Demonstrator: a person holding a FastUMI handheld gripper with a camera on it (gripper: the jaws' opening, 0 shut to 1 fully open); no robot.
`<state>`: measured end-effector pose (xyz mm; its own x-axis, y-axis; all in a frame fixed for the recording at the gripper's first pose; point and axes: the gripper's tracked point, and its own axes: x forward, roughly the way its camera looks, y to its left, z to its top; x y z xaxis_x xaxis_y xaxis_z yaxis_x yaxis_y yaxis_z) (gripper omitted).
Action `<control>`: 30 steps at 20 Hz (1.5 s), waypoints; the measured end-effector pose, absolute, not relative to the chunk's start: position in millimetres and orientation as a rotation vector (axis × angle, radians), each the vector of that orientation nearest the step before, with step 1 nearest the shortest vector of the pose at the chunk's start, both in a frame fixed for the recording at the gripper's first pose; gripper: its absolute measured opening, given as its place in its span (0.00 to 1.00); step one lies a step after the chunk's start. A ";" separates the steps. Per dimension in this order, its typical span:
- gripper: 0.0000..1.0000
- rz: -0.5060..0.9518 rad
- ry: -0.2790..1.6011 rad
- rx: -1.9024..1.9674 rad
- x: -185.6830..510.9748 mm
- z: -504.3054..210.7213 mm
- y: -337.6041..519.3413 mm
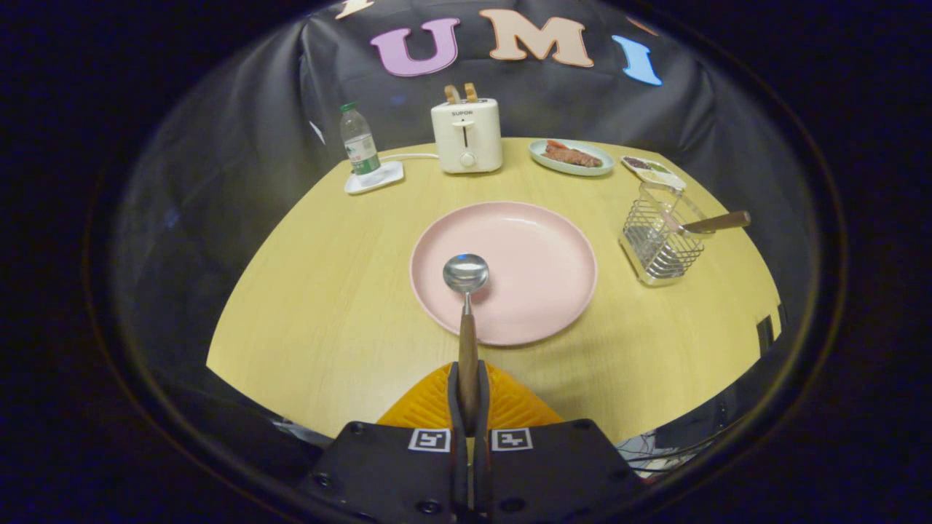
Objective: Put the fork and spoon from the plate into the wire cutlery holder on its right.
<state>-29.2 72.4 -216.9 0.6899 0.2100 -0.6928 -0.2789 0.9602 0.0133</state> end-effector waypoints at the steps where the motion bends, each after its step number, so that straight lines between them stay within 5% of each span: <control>1: 0.06 0.278 0.768 -0.109 -30.2 -209.4 63.5; 11: 0.06 0.270 0.879 -0.101 -40.3 -128.7 -24.0; 19: 0.06 0.173 0.879 -0.038 24.4 -56.4 -98.3; 30: 0.06 0.183 1.236 -0.151 99.7 -107.9 -142.2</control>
